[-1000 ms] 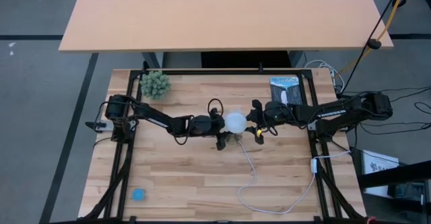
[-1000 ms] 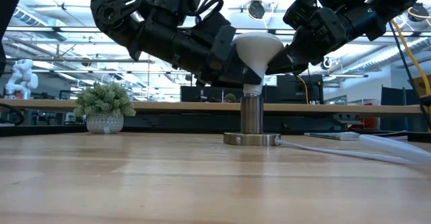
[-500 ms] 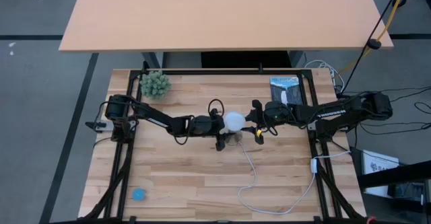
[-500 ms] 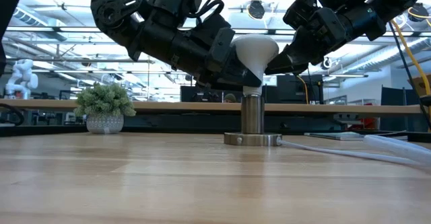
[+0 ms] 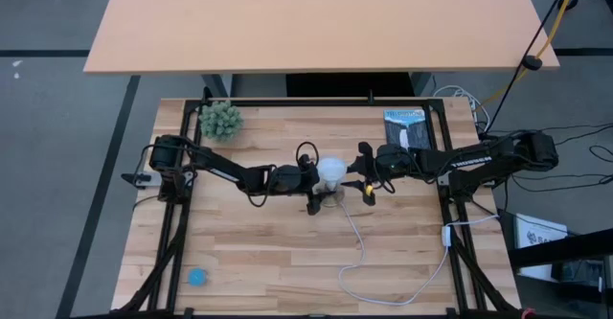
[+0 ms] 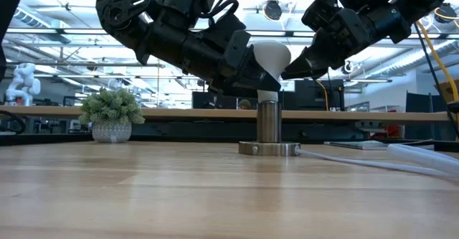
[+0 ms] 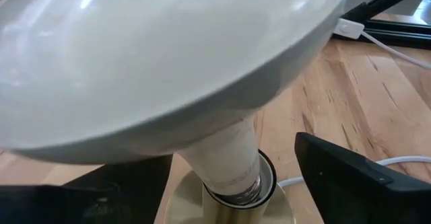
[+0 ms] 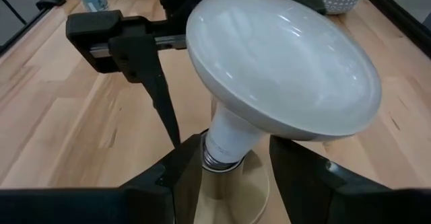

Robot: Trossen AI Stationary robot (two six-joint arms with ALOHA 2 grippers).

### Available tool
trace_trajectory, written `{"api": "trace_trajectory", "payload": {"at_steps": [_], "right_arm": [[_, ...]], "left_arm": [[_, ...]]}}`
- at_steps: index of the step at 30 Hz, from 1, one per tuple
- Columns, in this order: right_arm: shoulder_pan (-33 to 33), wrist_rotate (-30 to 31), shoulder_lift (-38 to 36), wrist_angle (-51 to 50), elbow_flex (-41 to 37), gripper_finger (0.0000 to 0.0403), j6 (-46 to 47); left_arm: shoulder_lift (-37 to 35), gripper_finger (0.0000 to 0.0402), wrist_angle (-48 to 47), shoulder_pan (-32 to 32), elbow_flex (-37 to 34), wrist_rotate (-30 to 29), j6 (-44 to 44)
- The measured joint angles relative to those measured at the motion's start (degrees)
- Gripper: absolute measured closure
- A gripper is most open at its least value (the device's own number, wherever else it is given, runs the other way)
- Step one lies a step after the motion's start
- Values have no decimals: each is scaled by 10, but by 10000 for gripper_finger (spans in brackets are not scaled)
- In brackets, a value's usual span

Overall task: Screw lightbulb
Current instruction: Insert the lightbulb into the lamp

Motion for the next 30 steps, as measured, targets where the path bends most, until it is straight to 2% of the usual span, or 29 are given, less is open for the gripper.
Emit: {"api": "trace_trajectory", "payload": {"at_steps": [9, 13, 19, 27, 30], "right_arm": [[6, 0, 0, 0, 0, 236, -54], [10, 0, 0, 0, 0, 236, -64], [10, 0, 0, 0, 0, 236, -62], [10, 0, 0, 2, 0, 236, -27], [10, 0, 0, 2, 0, 236, -10]], "left_arm": [[0, 85, 1, 0, 0, -1, 4], [0, 85, 16, -2, 0, -2, 43], [1, 85, 49, -11, 0, -3, 94], [1, 85, 40, -10, 0, -2, 92], [1, 85, 41, -8, 0, -1, 66]]}}
